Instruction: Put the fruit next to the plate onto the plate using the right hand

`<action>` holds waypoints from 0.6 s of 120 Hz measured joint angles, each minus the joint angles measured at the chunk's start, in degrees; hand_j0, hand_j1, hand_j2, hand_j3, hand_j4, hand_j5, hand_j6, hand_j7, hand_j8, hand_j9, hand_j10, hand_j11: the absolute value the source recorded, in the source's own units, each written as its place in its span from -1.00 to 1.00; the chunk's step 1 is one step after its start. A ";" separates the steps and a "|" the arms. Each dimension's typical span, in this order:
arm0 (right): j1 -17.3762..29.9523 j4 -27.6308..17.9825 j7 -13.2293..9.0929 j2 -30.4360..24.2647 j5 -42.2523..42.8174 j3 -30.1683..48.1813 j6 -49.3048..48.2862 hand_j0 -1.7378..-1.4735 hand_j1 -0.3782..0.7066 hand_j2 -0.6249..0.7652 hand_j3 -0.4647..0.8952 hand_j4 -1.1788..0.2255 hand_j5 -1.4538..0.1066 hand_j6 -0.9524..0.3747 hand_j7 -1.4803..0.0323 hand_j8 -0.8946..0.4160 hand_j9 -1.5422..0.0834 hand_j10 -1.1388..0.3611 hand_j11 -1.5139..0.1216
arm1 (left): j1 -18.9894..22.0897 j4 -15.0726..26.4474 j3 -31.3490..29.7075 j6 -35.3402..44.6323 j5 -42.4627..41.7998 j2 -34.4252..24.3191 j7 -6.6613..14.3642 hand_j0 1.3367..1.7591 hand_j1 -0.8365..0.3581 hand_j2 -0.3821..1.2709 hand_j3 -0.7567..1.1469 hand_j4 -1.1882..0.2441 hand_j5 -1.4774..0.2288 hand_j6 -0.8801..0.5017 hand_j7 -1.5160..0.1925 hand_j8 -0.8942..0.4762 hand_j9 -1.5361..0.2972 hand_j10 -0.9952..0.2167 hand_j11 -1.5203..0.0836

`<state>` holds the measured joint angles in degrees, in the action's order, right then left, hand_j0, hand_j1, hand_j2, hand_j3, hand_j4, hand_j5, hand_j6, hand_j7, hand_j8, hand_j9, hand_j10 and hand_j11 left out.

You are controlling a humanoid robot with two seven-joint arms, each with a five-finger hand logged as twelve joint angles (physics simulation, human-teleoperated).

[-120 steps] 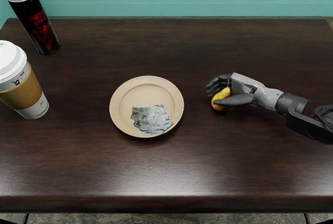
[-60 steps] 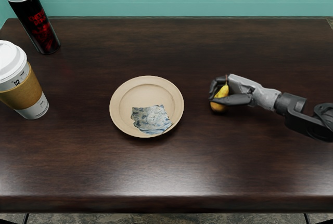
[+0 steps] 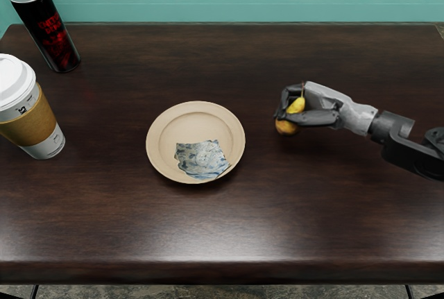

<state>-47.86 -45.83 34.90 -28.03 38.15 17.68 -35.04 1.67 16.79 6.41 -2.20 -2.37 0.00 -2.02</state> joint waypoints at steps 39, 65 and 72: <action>-0.62 -4.20 0.16 1.80 -1.47 -0.09 0.21 -0.14 0.66 -0.27 -0.32 -0.44 -0.58 -0.80 -0.46 -0.65 -0.55 0.08 -0.57 | 0.00 0.00 -0.03 0.00 -0.01 0.00 0.00 0.52 0.98 -0.54 -0.20 0.65 0.73 0.27 0.77 0.30 0.67 0.64 0.89; -1.47 -4.65 0.17 5.60 -1.74 -0.15 0.20 -0.15 0.64 -0.27 -0.32 -0.44 -0.60 -0.81 -0.46 -0.70 -0.55 0.08 -0.59 | 0.00 0.00 -0.04 0.00 -0.02 0.00 0.01 0.52 0.98 -0.54 -0.20 0.65 0.73 0.27 0.77 0.30 0.67 0.64 0.89; -1.78 -4.68 0.17 6.66 -1.79 -0.13 0.18 -0.15 0.65 -0.27 -0.32 -0.43 -0.61 -0.81 -0.46 -0.69 -0.56 0.08 -0.59 | 0.00 0.00 -0.05 0.00 -0.02 0.00 0.01 0.52 0.98 -0.54 -0.20 0.65 0.73 0.27 0.77 0.30 0.67 0.64 0.89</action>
<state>-49.64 -50.51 35.07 -21.37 36.36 17.55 -34.86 1.67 16.78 6.36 -2.20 -2.39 0.00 -2.02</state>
